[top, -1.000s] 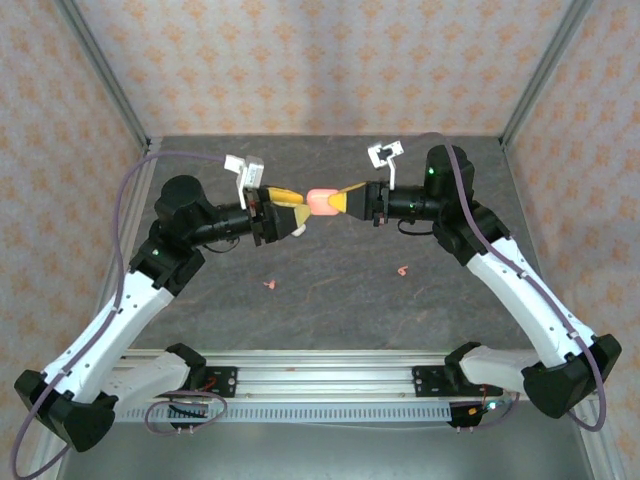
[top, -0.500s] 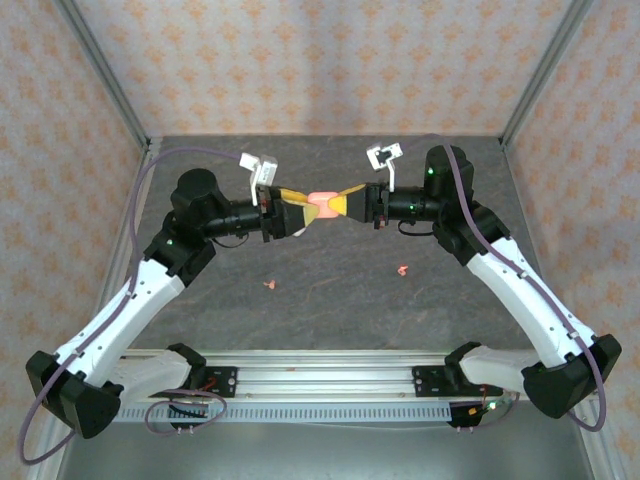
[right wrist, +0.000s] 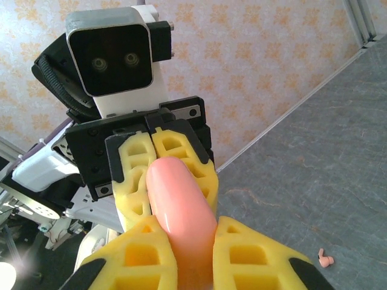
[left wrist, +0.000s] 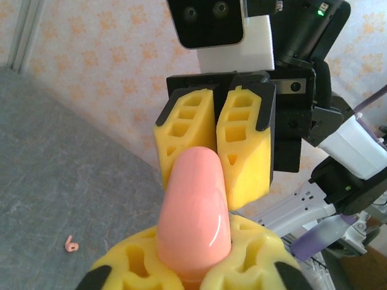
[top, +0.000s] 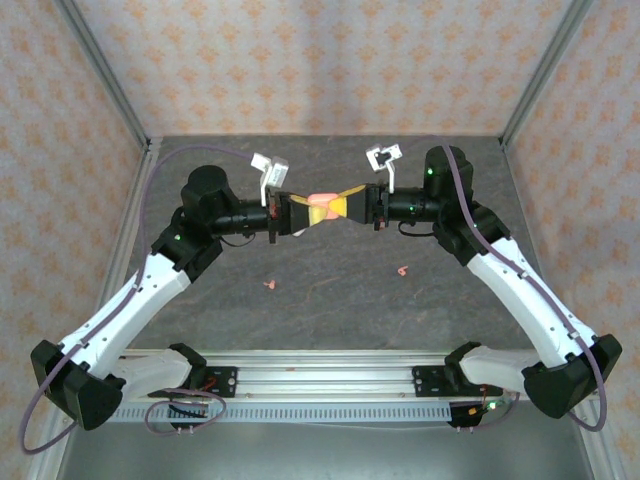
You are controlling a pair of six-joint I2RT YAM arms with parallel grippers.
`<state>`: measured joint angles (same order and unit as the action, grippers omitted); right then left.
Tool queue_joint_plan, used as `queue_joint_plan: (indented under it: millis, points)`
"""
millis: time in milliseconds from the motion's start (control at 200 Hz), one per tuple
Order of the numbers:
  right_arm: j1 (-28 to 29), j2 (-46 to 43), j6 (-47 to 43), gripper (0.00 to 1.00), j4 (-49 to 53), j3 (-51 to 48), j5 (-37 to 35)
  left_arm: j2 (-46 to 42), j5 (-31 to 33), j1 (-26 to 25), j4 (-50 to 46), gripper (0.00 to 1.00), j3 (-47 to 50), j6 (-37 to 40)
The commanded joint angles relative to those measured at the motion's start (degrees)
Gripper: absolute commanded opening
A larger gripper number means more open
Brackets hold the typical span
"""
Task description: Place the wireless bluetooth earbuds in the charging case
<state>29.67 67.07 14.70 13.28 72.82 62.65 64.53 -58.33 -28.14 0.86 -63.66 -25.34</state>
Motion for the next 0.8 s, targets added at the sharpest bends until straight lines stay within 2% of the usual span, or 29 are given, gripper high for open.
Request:
queue_joint_plan:
  millis: [0, 75, 145, 340, 640, 796]
  points:
    - [0.5, -1.4, -1.7, 0.13, 0.2, 1.4, -0.6, -0.6, 2.4, -0.9, -5.1, 0.0, -2.3, 6.5]
    - [0.5, -1.4, -1.8, 0.18, 0.4, 1.3, -1.1, -2.0, 3.2, -1.3, -4.1, 0.0, -0.9, 9.5]
    - [0.5, -1.1, -1.7, 0.28, 0.7, 1.2, -1.3, -3.3, 3.9, -2.1, -4.0, 0.0, 0.0, 13.0]
    - [0.5, 0.5, -2.2, 0.46, 4.9, 2.7, -3.8, -5.1, 4.0, -3.6, -8.6, 0.0, 0.0, 23.6]
    - [0.5, 3.6, -3.2, 0.54, 13.1, 6.1, -12.0, -7.7, 6.8, -3.8, -11.1, 0.0, 2.7, 30.0]
    - [0.1, 3.1, -0.5, 0.58, 12.7, 6.7, -11.7, -9.6, 10.9, -3.8, -14.7, 0.0, 4.2, 33.1]
